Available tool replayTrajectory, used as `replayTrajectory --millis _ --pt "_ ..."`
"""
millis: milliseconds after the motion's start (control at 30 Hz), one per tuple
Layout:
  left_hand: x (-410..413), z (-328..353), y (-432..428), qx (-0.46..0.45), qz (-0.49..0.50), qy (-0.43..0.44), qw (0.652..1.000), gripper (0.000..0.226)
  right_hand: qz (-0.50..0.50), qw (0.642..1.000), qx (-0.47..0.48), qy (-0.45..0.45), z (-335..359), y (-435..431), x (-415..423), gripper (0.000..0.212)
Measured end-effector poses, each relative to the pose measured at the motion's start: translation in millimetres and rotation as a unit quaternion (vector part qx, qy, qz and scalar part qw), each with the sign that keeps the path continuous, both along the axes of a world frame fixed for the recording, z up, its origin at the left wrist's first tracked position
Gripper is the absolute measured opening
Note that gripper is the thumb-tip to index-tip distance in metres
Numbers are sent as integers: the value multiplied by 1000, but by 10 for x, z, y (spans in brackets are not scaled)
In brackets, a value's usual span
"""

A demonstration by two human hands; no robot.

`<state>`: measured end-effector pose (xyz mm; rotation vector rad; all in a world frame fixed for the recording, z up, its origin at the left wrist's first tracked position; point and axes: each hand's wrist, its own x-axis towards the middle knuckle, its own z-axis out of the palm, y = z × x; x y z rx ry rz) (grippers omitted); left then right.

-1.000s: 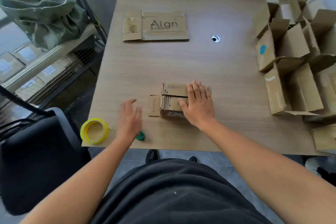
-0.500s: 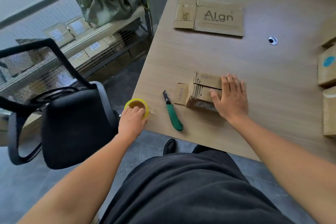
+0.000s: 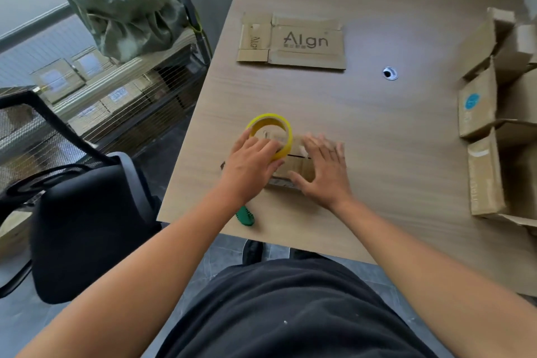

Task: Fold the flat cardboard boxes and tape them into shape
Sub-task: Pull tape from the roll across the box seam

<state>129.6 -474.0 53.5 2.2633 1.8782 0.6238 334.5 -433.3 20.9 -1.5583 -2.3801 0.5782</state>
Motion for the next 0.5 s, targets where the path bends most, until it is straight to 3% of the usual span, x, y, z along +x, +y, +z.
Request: replayTrajectory --millis 100,233,367,500 --pt "220 -117 106 -52 -20 30 998 23 -18 995 -17 101 59 35 55 62" --pt "272 -246 123 -21 -1 43 999 19 -100 971 -9 217 52 88 99 18" --pt "285 -259 159 -8 -1 57 998 22 -127 965 -20 230 38 96 85 6" --pt "315 -240 211 4 4 67 998 33 -93 960 -73 255 151 143 178 8"
